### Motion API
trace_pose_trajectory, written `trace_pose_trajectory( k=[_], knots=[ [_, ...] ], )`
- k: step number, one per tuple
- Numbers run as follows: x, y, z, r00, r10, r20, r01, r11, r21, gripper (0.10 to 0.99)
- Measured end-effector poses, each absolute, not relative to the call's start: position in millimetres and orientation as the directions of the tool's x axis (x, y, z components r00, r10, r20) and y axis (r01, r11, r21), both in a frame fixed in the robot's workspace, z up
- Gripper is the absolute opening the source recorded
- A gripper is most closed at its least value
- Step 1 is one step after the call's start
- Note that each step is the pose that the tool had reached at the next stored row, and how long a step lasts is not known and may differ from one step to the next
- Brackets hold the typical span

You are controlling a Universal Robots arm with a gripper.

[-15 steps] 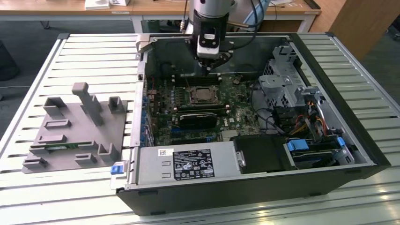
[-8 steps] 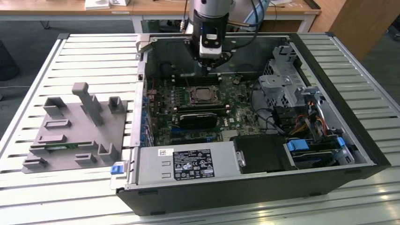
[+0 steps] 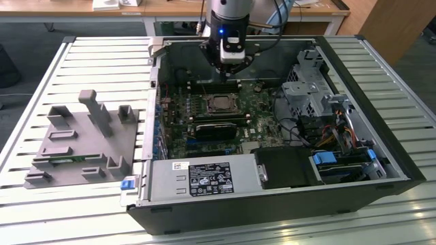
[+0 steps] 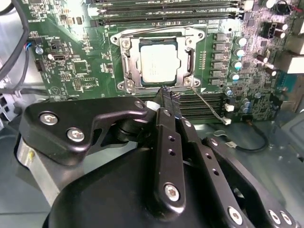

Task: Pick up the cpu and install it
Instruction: 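Install the first cpu locking lever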

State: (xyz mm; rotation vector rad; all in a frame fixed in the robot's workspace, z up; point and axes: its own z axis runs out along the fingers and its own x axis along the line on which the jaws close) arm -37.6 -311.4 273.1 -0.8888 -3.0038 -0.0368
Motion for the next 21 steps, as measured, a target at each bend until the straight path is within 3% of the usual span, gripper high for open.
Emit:
trace_pose_trajectory(
  k=[21],
  knots=[
    [-37.6,-311.4,273.1,-0.903,0.428,0.015,0.429,0.903,0.02,0.106]
  ],
)
